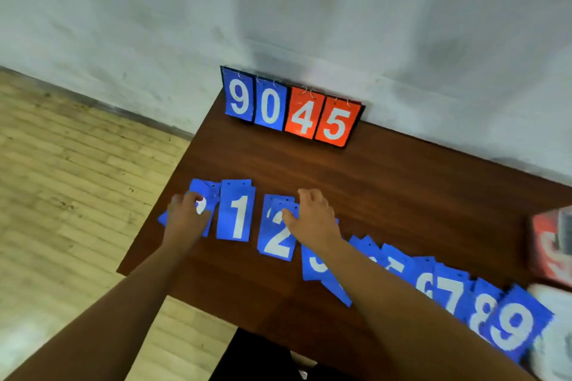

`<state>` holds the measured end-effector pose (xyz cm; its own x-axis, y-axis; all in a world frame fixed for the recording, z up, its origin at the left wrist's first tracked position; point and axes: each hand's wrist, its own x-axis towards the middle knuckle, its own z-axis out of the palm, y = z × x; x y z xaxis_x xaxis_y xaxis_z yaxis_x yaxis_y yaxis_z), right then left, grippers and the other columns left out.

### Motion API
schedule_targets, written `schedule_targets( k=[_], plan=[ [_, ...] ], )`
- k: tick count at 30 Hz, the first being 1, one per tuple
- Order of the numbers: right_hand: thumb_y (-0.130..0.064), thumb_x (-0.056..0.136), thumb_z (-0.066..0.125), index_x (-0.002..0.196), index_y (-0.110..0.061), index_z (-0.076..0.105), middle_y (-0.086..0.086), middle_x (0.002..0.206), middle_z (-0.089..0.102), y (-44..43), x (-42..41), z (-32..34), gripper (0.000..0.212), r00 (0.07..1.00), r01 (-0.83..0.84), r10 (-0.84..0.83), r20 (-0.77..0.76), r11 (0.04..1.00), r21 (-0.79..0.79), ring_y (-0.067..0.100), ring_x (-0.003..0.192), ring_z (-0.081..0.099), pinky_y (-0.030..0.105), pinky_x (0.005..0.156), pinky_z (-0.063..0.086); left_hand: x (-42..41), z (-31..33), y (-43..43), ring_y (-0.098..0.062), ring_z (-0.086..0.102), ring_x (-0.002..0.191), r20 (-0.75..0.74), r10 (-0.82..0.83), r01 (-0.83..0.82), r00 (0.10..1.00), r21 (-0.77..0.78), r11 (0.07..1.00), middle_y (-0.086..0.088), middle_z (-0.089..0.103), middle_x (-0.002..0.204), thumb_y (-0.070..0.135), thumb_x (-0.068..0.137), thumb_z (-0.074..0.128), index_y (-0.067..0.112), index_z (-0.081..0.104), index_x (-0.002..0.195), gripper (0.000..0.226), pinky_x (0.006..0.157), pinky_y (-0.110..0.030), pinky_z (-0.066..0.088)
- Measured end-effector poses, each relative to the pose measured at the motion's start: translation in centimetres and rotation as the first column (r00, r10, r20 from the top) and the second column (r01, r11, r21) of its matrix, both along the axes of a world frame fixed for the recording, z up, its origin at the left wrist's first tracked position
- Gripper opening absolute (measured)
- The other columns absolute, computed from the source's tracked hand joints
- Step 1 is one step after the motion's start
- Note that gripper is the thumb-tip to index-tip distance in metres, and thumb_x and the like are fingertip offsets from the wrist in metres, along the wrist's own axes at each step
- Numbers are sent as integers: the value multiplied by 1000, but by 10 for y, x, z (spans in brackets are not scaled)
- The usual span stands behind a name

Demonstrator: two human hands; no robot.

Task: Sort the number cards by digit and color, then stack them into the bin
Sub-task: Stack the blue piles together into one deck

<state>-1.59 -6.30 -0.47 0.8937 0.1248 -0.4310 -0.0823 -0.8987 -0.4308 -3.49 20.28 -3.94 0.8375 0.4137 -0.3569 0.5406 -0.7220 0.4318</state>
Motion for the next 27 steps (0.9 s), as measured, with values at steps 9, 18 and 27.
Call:
schedule_targets(
  k=[9,18,27],
  plan=[
    [-36,90,62,138,-10,37,13,138,38,111,49,-44,60,981,-183,177,-77,980,-83,34,125,42,43,101,41,22,-41,52,-40,32,133,-249,-106,142,963,132,981,-21,32,144,46,70,83,11,30,145,99,109,-51,30],
    [-32,76,79,133,-17,40,10,133,39,141,74,-86,71,976,-214,215,-21,953,-215,33,123,37,43,103,38,23,-57,64,-41,36,127,-273,-62,105,960,147,984,-21,39,134,48,67,85,4,42,127,86,108,-51,29],
    [-14,94,55,110,-5,51,8,112,47,121,74,-85,18,987,-52,66,-148,994,98,27,98,50,35,76,41,21,-36,64,-26,56,89,-99,146,-166,984,-254,953,-8,53,104,13,94,60,7,35,132,46,69,-37,45]
  ],
)
